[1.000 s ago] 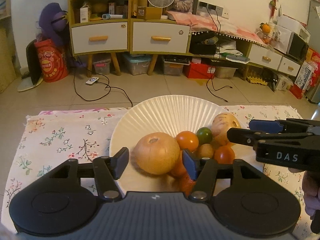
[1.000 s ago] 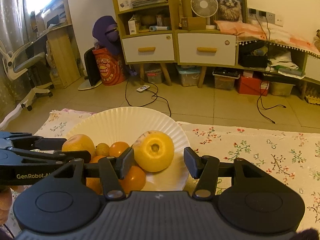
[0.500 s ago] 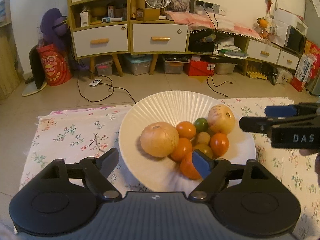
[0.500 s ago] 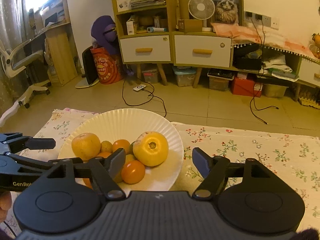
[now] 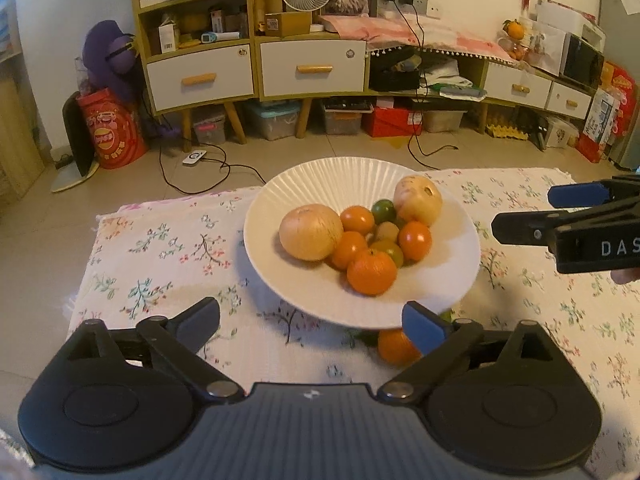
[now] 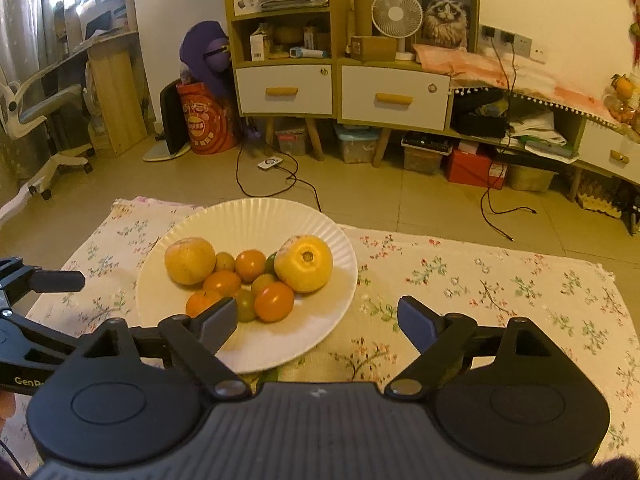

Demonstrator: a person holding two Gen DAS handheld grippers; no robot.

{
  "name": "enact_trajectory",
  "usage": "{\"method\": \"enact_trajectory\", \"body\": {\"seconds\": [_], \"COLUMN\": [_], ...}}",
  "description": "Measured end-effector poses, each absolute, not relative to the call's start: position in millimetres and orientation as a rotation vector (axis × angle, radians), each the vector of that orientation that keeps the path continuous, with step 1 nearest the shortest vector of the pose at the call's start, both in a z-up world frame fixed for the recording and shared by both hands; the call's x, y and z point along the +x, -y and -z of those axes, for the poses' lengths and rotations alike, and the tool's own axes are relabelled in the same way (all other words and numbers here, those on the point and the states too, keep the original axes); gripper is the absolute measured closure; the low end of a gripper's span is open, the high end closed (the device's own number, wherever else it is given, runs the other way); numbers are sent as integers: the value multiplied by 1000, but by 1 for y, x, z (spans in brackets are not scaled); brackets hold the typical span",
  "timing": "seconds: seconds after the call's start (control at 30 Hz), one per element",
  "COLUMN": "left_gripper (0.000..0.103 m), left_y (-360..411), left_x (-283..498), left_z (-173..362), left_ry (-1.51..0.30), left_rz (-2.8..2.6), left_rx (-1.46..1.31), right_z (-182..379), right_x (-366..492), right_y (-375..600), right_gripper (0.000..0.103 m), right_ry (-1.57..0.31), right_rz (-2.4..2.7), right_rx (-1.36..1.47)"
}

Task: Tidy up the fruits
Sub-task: 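Withdraw both open tools from the plate toward the remaining fruits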

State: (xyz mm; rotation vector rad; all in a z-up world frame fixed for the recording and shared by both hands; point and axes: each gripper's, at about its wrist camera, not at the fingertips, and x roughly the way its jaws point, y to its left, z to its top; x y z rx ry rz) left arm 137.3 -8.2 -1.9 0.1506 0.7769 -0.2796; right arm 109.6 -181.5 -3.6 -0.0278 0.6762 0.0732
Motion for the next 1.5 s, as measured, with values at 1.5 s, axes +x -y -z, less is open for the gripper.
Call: {"method": "enact_trajectory", "body": {"seconds": [1.5], "left_gripper": [15], "left_y": [16], "left_x": [90], "left_z": [37], "left_ry": [-898], "left_rz": [279], "left_rx": [197], "right_z": [42], "right_x": [60], "right_y": [156], "right_gripper": [0], "right_ry": [-811], "right_rz": [20], "right_rx": [-244]}}
